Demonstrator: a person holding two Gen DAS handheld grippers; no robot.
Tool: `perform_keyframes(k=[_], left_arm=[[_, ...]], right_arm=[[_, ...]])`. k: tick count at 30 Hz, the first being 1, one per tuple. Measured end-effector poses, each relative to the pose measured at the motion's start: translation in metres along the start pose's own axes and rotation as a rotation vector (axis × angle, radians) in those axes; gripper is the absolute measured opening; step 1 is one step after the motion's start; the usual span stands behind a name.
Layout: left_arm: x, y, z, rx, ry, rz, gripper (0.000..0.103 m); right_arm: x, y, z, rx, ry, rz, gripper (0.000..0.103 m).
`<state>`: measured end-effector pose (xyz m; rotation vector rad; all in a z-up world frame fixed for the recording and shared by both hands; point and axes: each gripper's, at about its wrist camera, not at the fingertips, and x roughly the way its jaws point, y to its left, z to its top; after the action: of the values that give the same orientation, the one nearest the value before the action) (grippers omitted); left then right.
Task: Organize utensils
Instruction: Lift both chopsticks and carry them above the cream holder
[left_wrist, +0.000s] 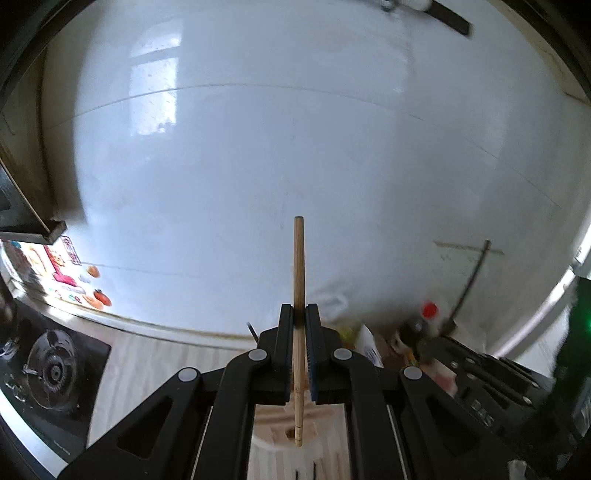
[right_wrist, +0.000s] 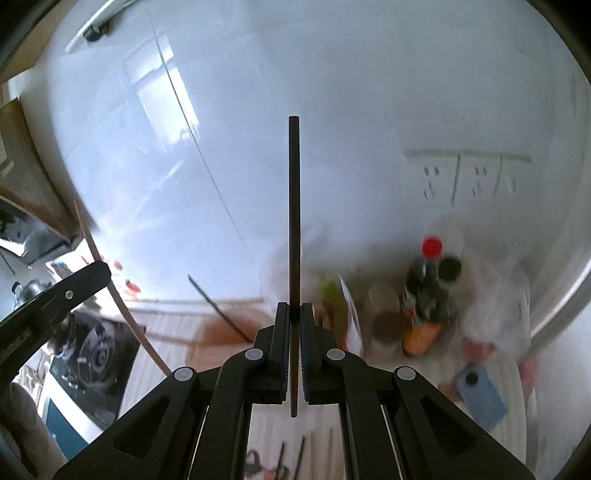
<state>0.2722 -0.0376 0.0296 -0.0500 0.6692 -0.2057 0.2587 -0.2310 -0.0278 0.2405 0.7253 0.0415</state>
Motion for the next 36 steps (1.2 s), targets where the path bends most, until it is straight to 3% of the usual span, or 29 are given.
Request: perform_keyframes(k=[6, 12, 22, 36], left_arm=[[0.037, 0.019, 0.015, -0.049, 0.001, 0.07, 0.003], [0.074, 0.032, 0.01, -0.099, 0.032, 0.097, 0.004], [0.101, 0.035, 0.016, -0.127, 0.05, 0.073, 0.004], [0.106, 0.031, 0.012, -0.097, 0.088, 0.033, 0.004]], right_arm=[[0.02, 0.016, 0.028, -0.002, -0.04, 0.016, 0.005], [0.061, 0.024, 0.039, 0.014, -0.016, 0.04, 0.005], [0.101, 0.024, 0.036, 0.03, 0.028, 0.073, 0.005], [0.104, 0.025, 0.034, 0.024, 0.043, 0.094, 0.005]])
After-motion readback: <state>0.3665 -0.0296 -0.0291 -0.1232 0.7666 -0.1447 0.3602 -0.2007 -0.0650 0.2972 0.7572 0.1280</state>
